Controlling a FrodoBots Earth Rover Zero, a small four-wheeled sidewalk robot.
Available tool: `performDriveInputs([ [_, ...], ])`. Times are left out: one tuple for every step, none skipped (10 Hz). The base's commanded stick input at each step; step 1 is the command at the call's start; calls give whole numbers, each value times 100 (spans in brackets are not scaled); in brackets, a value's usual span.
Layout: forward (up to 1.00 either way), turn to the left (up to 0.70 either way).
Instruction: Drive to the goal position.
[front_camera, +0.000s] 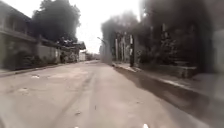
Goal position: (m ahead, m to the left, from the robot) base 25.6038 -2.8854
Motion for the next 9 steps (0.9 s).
performDriveInputs([
  [70,23],
  [70,14],
  [70,10],
  [70,7],
  [70,6],
  [77,6],
  [85,6],
  [85,6],
  [85,8],
])
